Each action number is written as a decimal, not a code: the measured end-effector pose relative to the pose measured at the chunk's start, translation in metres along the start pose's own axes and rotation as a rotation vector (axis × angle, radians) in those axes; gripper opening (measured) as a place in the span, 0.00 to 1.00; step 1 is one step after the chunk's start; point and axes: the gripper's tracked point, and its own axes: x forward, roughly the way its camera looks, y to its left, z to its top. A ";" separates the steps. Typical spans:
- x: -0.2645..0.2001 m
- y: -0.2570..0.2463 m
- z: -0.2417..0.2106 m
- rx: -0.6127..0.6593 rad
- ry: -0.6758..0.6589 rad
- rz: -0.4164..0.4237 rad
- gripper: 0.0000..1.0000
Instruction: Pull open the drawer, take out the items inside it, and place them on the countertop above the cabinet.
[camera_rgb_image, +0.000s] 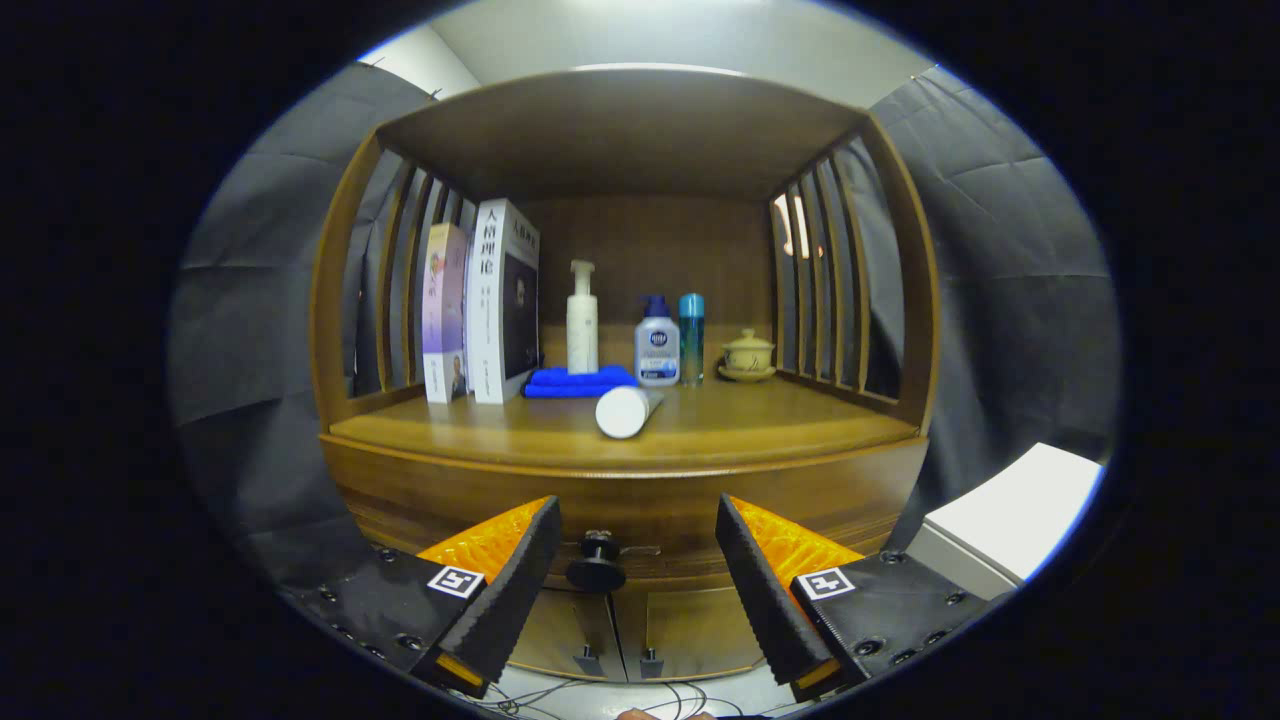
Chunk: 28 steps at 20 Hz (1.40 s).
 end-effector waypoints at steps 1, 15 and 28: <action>-0.008 -0.001 0.010 -0.002 -0.022 0.001 0.98; -0.113 -0.025 0.103 -0.035 -0.235 -0.044 0.98; -0.130 -0.031 0.119 0.056 -0.228 -0.019 0.97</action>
